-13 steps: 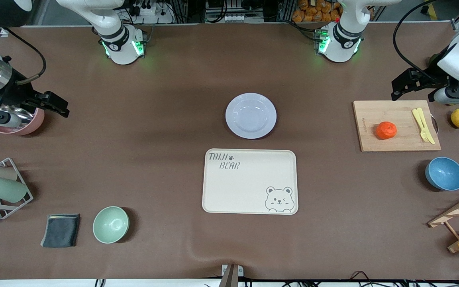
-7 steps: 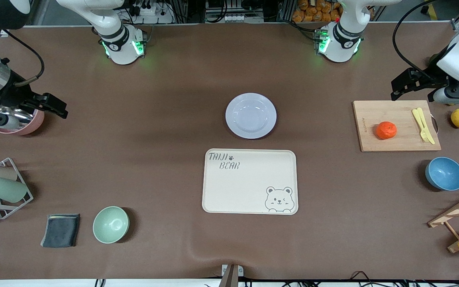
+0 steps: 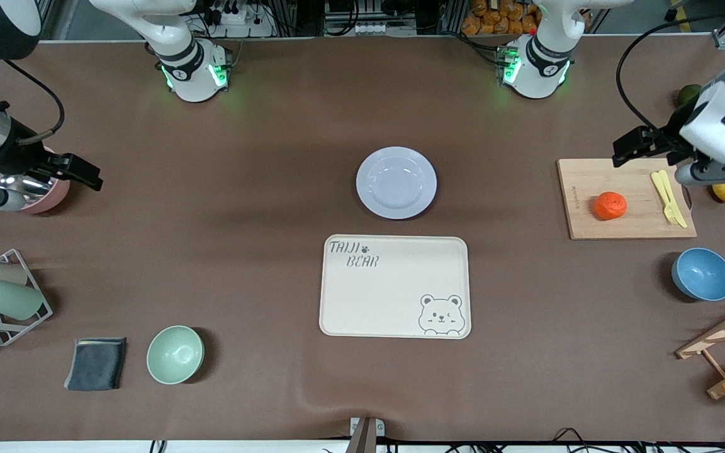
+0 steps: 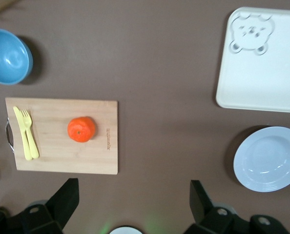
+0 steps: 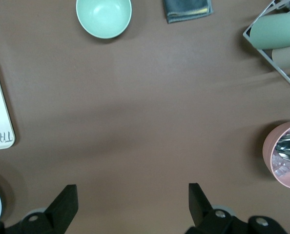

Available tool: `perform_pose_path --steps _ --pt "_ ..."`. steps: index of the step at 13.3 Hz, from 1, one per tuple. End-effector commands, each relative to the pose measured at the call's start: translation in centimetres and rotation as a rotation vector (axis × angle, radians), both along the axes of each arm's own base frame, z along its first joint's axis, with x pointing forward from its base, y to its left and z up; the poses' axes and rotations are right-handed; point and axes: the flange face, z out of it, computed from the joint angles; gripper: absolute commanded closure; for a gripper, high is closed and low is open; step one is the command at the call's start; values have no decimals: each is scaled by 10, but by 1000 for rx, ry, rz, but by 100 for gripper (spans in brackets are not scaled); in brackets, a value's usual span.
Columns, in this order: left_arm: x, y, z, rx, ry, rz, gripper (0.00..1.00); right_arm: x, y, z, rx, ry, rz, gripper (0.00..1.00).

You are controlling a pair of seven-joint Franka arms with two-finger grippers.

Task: Place orange and plate with both arms
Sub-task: 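Move the left gripper down toward the orange on the cutting board, then grasp the orange with the left gripper while the right gripper reaches out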

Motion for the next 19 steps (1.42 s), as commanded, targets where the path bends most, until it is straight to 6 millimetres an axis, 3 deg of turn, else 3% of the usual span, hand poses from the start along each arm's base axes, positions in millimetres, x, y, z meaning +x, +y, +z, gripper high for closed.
perform_pose_path --steps 1,5,8,10,11,13,16,19 --pt "9 15 -32 13 68 32 0 2 -3 -9 82 45 -16 0" --pt "25 34 -113 54 179 27 0 1 -9 -25 239 91 -73 0" --pt "16 41 -166 90 166 9 0 -1 -6 -41 314 125 -94 0" --pt "8 63 -205 73 159 -19 0 2 1 -52 389 152 -106 0" --pt "3 89 -220 58 148 -23 0 3 5 -57 404 162 -109 0" --pt "-3 125 -237 30 119 -60 0 9 10 -72 463 199 -141 0" --pt "-11 128 -265 17 162 -65 0 8 17 -101 545 214 -193 0" --pt "-24 126 -286 14 176 -77 0 8 22 -113 597 228 -218 0"
